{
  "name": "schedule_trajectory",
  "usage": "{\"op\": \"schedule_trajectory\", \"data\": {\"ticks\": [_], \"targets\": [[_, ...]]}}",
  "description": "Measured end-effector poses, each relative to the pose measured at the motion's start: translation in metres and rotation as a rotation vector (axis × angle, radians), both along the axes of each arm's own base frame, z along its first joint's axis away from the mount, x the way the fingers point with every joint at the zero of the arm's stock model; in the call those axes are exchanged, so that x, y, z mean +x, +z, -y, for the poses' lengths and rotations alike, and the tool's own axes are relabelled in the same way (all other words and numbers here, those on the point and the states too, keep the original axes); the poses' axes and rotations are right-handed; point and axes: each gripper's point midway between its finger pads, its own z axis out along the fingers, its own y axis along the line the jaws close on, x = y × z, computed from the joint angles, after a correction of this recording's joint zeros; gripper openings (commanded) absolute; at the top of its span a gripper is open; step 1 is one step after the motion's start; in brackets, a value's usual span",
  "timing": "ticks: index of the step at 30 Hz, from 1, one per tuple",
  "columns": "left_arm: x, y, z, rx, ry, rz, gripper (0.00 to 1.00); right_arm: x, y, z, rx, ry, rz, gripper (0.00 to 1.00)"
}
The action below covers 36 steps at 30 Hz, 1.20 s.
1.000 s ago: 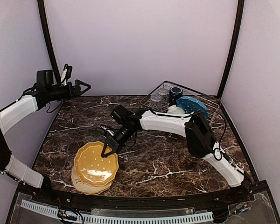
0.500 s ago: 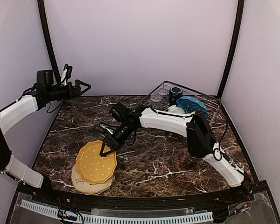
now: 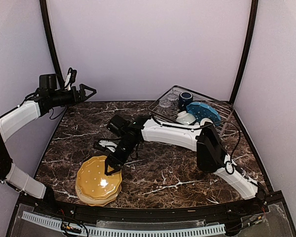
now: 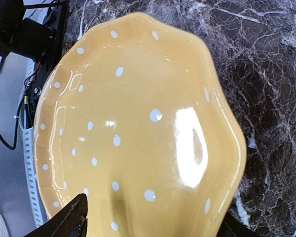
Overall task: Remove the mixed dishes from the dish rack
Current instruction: Place the plate with another plate, then grab the plate from the dish rack.
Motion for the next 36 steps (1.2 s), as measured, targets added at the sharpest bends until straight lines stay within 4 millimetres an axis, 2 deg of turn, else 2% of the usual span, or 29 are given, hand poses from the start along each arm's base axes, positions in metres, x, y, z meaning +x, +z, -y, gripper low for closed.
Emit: {"op": "schedule_trajectory", "data": {"ticks": [4, 9, 16, 19, 21, 24, 26, 30, 36], "targets": [[0.0, 0.0, 0.0, 0.0, 0.0, 0.002, 0.99, 0.005, -0.001, -0.001, -0.011, -0.006, 0.067, 0.79], [0.0, 0.001, 0.0, 0.0, 0.0, 0.004, 0.99, 0.021, 0.021, 0.002, 0.003, -0.054, 0.175, 0.81], [0.0, 0.001, 0.0, -0.001, -0.001, 0.004, 0.99, 0.048, 0.084, 0.016, 0.084, -0.148, 0.331, 0.81], [0.0, 0.001, 0.0, -0.001, -0.001, 0.004, 0.99, 0.068, 0.111, 0.028, 0.111, -0.213, 0.401, 0.81], [0.0, 0.001, 0.0, -0.001, -0.001, 0.004, 0.99, 0.086, 0.121, 0.041, 0.105, -0.265, 0.444, 0.8], [0.0, 0.001, 0.0, -0.001, -0.002, 0.004, 0.99, 0.121, 0.126, 0.074, 0.055, -0.361, 0.506, 0.79], [0.0, 0.001, 0.0, -0.001, -0.002, 0.004, 0.99, 0.146, 0.125, 0.104, -0.003, -0.435, 0.547, 0.79], [0.0, 0.001, 0.001, -0.002, -0.004, 0.004, 0.99, 0.188, 0.124, 0.18, -0.13, -0.587, 0.613, 0.77], [0.0, 0.001, 0.001, -0.003, -0.006, 0.004, 0.99, 0.238, 0.146, 0.306, -0.307, -0.854, 0.735, 0.78]]}}
